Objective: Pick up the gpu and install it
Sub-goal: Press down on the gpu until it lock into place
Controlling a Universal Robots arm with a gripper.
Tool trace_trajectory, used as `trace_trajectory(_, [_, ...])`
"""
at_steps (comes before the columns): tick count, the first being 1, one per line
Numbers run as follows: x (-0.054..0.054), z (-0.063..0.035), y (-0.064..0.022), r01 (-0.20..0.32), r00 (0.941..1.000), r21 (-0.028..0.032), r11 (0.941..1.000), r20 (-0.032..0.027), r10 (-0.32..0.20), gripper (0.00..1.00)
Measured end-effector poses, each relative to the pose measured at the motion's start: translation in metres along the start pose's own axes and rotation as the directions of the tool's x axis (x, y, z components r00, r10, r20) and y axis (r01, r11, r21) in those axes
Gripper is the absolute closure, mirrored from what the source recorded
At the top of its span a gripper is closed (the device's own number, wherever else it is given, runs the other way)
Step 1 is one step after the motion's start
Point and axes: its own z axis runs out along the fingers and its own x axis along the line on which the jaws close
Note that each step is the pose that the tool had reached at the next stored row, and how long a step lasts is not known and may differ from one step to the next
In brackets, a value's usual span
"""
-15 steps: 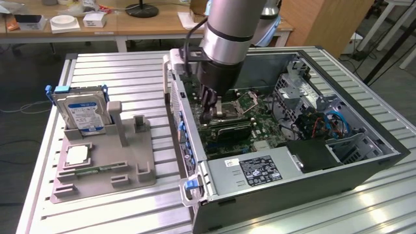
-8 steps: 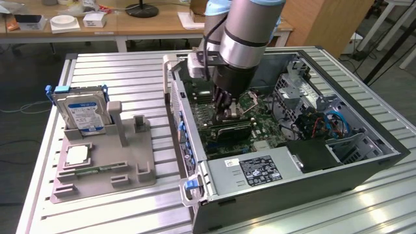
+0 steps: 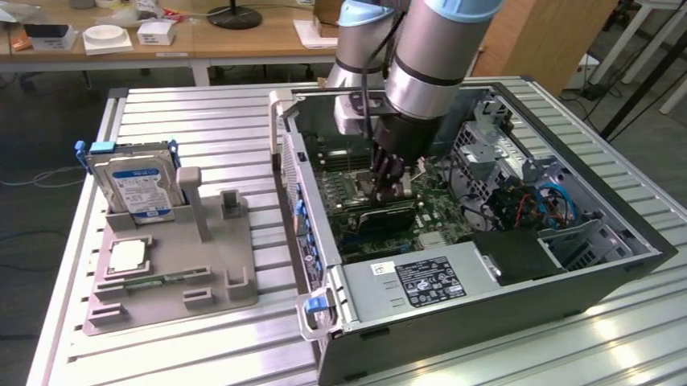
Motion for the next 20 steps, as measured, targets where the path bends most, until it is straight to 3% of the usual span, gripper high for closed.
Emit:
trace_trajectory(4, [0.0,0.003,-0.0101,0.0,1.0,0.0085,1.0,-0.0002,0.0,0.89])
trace_trajectory(9, [0.001,0.003,-0.013,0.0,1.0,0.0092,1.0,-0.007,0.0,0.89])
trace_trajectory(20, [0.003,0.0088,-0.0135,0.0,1.0,0.0103,0.9999,-0.0056,0.0,0.89])
